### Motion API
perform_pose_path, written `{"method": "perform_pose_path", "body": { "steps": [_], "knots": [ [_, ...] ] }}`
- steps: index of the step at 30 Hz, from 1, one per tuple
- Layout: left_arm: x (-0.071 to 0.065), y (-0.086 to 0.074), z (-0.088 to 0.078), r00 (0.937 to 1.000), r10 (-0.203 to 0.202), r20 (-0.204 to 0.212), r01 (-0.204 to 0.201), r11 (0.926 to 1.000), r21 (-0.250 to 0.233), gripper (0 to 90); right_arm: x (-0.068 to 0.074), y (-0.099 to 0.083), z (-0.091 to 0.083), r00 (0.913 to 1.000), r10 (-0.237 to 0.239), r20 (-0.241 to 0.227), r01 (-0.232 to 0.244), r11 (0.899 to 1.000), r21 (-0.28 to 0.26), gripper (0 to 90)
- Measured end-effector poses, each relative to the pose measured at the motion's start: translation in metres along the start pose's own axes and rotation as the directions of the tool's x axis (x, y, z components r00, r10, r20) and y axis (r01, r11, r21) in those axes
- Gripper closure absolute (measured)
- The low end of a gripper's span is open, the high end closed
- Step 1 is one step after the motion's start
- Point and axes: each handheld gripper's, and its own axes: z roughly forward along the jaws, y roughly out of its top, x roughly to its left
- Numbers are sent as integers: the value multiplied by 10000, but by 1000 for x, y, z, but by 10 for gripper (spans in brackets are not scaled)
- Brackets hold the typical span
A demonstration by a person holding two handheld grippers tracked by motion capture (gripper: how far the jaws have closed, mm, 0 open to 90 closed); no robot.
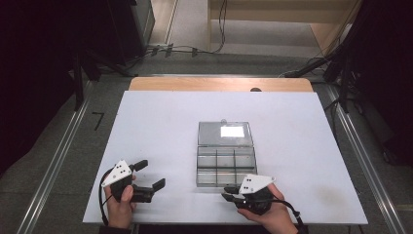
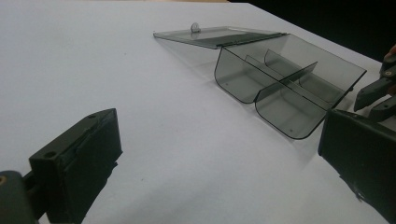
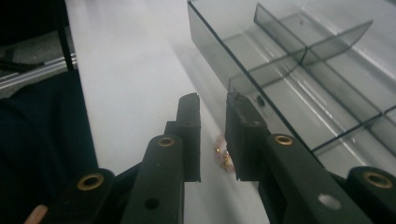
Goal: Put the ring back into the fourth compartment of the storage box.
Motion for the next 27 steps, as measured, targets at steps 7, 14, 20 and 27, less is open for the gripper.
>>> {"method": "perform_pose_path", "body": {
  "steps": [7, 14, 20, 27],
  "knots": [
    [0, 0, 0, 10000, 16, 30, -16, 10000, 50, 0, 4, -2, 8, 9990, -131, 419, 118, 9994, 314, 769],
    [-1, 0, 0, 10000, 39, 7, -39, 10000, 54, 0, 3, -5, 14, 9985, -139, 534, 108, 9983, 576, 769],
    [-1, 0, 1, 10000, 75, -11, -75, 9999, 77, 0, 4, -6, 17, 9984, 55, 571, -91, 9979, 644, 751],
    [-3, 0, 2, 9998, 196, -60, -194, 9996, 184, 0, 0, -9, 18, 9976, 472, 507, -492, 9981, 381, 817]
  ]
}}
